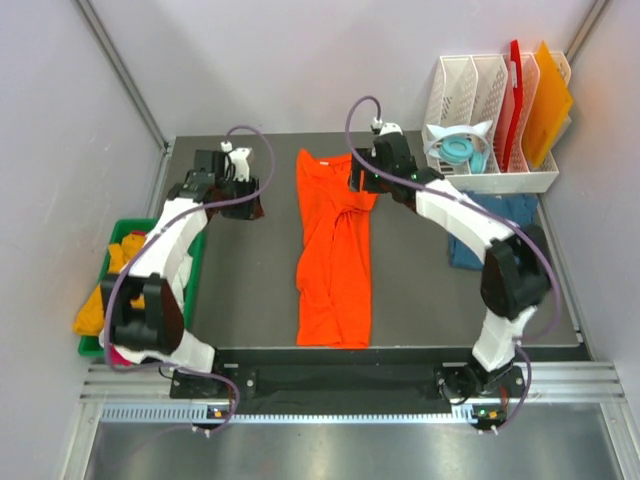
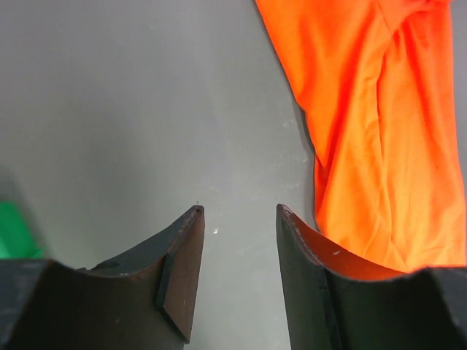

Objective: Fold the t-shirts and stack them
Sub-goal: Grab the bottom of the folded rectangular tshirt with both arms

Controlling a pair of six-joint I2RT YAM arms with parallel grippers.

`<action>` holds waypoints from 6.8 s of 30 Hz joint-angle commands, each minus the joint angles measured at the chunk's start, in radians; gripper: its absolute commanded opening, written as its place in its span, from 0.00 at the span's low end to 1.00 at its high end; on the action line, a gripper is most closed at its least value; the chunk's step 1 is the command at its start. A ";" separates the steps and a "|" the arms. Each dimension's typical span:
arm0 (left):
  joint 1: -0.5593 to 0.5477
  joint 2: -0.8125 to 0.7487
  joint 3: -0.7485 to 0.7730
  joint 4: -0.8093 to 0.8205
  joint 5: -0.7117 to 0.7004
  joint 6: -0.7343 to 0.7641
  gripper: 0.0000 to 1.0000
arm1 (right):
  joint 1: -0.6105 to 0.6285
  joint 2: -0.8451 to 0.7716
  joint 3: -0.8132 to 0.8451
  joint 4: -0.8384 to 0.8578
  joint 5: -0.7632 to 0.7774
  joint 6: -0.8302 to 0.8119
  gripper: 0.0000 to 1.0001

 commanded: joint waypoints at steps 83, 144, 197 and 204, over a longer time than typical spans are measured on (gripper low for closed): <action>0.131 -0.002 -0.969 1.695 -0.274 -0.036 0.99 | 0.117 -0.688 -0.560 0.089 0.414 -0.015 1.00; -1.139 -0.378 -0.733 0.032 -0.839 -1.261 0.51 | 0.540 -0.805 -0.884 -0.158 0.585 0.297 1.00; -1.155 -0.255 -0.759 0.094 -0.707 -1.289 0.00 | 0.873 -0.556 -1.017 -0.037 0.396 0.748 0.51; -1.155 -0.258 -0.759 0.087 -0.710 -1.287 0.00 | 0.872 -0.523 -1.030 -0.023 0.349 0.766 0.38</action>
